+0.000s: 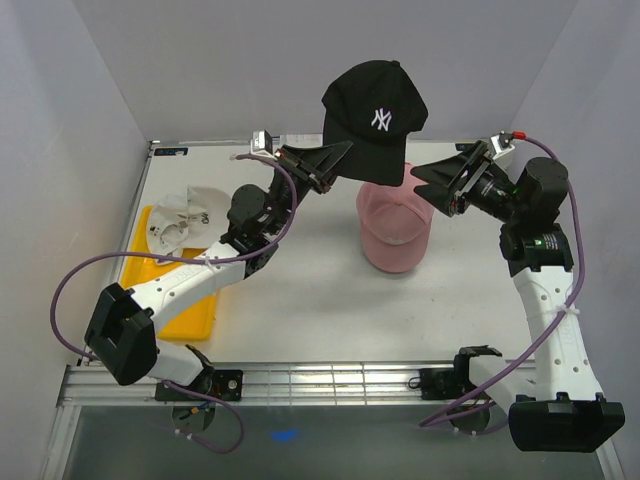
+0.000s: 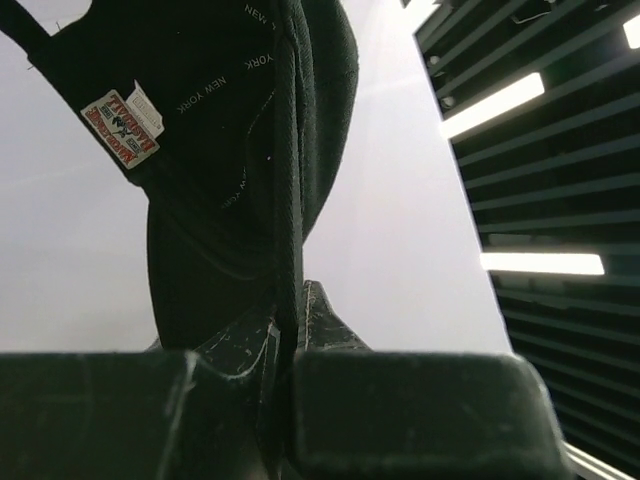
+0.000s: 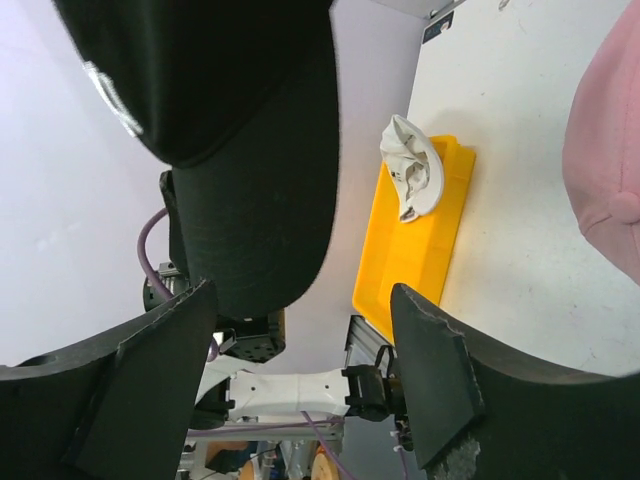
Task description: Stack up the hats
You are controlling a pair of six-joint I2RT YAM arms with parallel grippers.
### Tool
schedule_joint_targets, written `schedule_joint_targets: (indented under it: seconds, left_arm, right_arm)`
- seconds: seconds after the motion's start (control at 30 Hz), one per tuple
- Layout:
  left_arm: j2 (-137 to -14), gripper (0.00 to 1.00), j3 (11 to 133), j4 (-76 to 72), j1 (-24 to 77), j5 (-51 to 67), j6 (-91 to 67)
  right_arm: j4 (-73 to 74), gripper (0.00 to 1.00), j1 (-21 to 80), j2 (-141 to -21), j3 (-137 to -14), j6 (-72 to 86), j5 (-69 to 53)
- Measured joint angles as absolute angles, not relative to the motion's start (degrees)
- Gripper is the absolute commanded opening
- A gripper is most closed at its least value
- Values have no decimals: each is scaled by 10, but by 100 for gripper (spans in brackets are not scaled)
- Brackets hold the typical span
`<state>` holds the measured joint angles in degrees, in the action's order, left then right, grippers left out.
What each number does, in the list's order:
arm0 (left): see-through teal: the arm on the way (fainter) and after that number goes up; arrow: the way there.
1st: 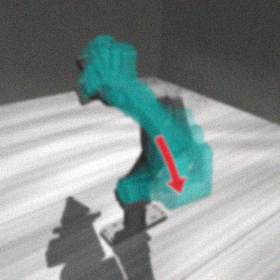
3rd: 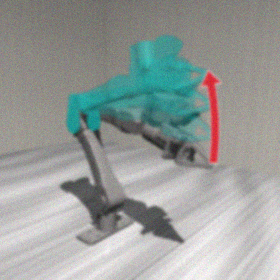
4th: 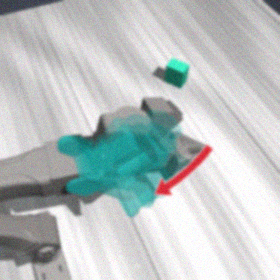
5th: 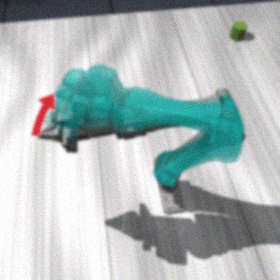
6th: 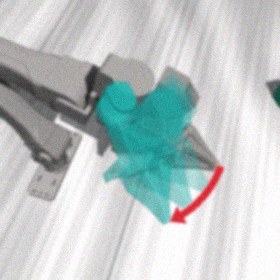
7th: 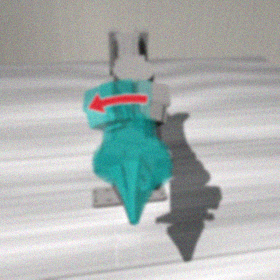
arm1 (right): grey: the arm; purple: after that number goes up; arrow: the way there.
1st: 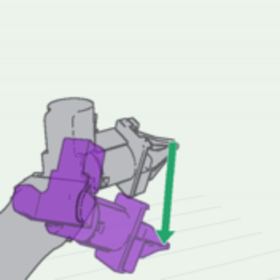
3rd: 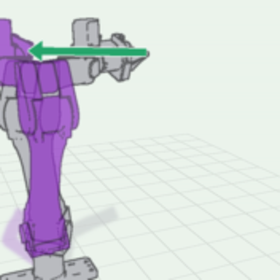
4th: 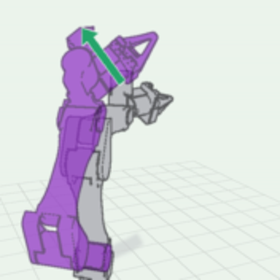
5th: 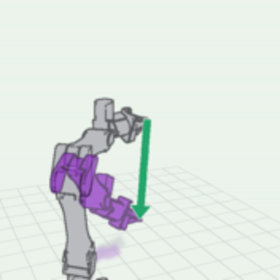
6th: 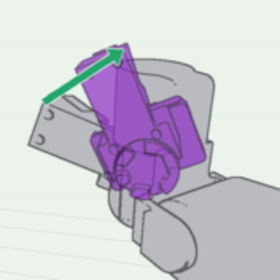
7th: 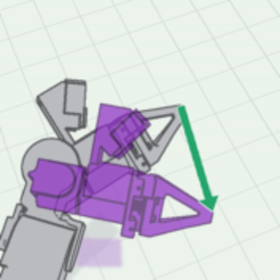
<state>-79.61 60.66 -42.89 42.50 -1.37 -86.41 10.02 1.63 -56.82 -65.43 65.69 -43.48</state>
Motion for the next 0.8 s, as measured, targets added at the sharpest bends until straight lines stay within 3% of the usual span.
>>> schedule_joint_targets:
  seconds: [0.43,0.53,0.67,0.8]
  left_arm:
    - [-841,0,574,-550,456,-34,-908]
    - [-855,0,569,-560,458,-34,-918]
    - [-861,0,550,-584,458,-39,-933]
    - [-861,0,530,-608,457,-40,-945]
  right_arm:
    - [55,78,46,-568,-628,689,-426]
    - [49,73,51,-572,-628,689,-426]
    - [52,53,53,-578,-628,682,-424]
    - [74,42,53,-579,-628,662,-422]
